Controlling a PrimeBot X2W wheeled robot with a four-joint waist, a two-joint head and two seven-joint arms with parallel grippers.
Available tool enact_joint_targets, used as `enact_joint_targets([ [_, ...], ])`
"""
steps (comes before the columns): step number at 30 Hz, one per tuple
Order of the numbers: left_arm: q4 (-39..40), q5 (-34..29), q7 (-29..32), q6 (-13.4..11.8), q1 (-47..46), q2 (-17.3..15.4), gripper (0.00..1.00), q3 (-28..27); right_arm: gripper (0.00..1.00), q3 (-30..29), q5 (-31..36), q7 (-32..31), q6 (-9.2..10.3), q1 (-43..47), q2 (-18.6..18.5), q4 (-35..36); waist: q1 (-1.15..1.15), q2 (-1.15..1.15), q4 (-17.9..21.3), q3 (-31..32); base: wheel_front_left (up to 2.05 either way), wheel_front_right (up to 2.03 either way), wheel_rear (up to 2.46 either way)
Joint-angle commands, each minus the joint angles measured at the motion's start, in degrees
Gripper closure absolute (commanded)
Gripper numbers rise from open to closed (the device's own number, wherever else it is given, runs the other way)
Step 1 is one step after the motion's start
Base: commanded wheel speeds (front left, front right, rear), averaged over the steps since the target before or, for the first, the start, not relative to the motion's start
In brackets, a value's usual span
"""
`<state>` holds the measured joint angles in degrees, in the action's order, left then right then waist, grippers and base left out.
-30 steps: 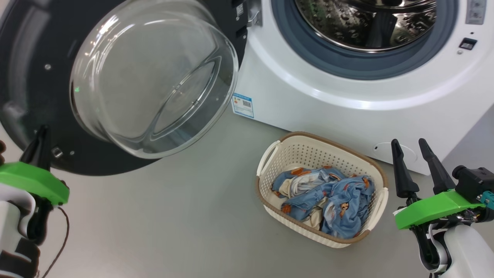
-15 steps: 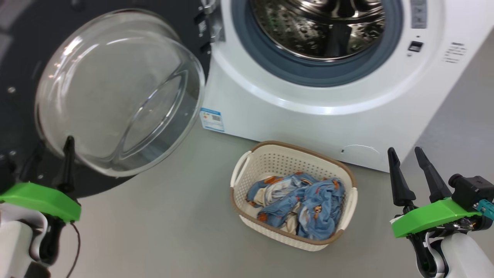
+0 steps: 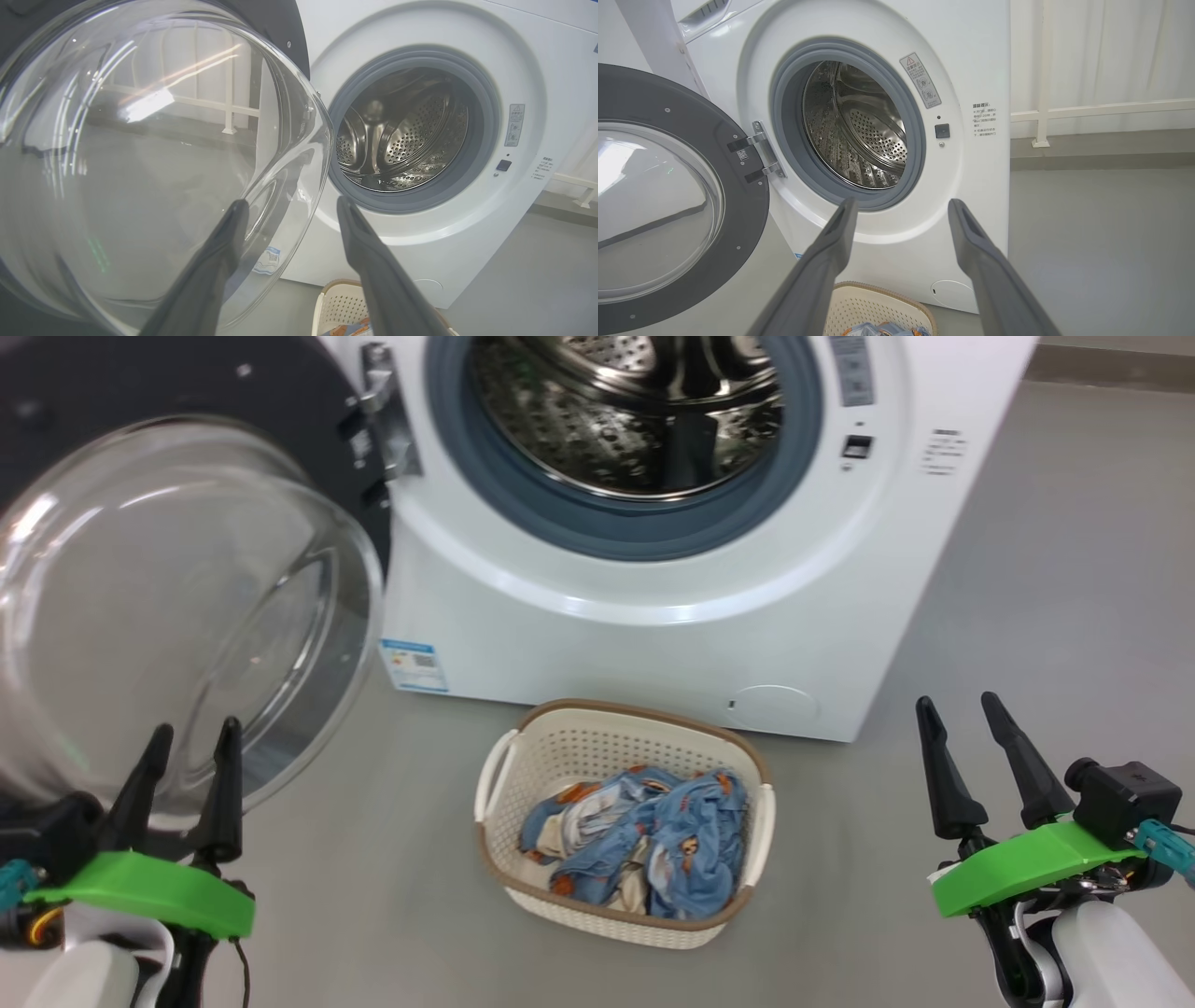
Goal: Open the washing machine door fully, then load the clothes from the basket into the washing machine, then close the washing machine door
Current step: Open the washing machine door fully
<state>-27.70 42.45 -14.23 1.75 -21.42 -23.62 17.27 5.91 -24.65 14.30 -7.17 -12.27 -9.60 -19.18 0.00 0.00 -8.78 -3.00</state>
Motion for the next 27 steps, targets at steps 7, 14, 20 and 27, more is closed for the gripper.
enact_joint_targets([
  [7,6.1,-2.6,-0.8,-2.3,3.7,-0.6,0.00,-3.8,0.00,2.6,-0.1,0.7,-0.32,0.3,-1.5,1.6,0.00,0.00,6.2,1.9,0.00,0.00,0.00],
  [14,10.4,-4.0,-0.8,-3.8,7.8,1.3,0.00,-5.7,0.00,3.5,-0.3,0.7,-0.32,0.1,-2.2,1.8,0.00,0.00,9.5,2.7,0.00,0.00,0.00],
  [20,12.9,-5.2,-0.8,-4.4,10.2,2.2,0.00,-6.7,0.00,3.7,-0.3,0.7,-0.32,-0.1,-2.6,1.9,0.00,0.00,11.0,2.7,0.00,0.00,0.00],
  [27,15.2,-5.3,-0.8,-3.4,12.5,4.0,0.00,-7.4,0.00,3.2,-0.5,0.7,-0.32,-0.2,-3.3,2.1,0.00,0.00,11.9,2.8,0.00,0.00,0.00],
])
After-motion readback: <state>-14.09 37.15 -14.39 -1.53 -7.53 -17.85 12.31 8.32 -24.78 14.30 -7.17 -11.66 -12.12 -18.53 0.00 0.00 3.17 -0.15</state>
